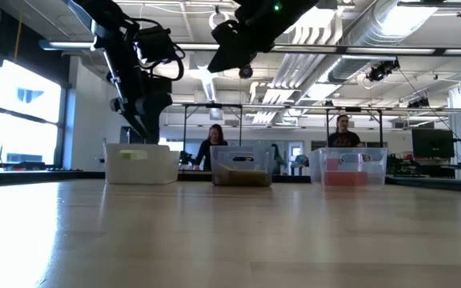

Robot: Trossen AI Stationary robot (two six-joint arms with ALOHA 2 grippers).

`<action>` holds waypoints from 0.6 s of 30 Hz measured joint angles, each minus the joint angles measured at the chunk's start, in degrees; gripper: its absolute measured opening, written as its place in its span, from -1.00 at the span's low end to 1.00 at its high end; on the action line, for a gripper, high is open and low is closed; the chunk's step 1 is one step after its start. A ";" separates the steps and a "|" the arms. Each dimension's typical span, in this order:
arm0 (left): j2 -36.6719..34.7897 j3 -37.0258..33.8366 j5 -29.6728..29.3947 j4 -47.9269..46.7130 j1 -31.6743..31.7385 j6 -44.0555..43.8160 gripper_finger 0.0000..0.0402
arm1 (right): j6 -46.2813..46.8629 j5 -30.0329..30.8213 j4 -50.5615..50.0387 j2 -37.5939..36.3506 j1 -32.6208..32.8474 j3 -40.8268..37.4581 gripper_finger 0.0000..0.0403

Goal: Sort & place blocks by color
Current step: Return to Home Position

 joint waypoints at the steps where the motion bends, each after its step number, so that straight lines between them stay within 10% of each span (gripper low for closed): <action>1: -0.15 0.00 0.53 0.13 -0.14 0.06 0.19 | 1.25 -0.85 -0.95 -0.03 -0.21 0.02 0.06; 18: -20.43 0.00 10.41 1.54 -18.04 -2.09 0.19 | 11.57 -21.16 -4.83 -0.04 -4.70 0.02 0.06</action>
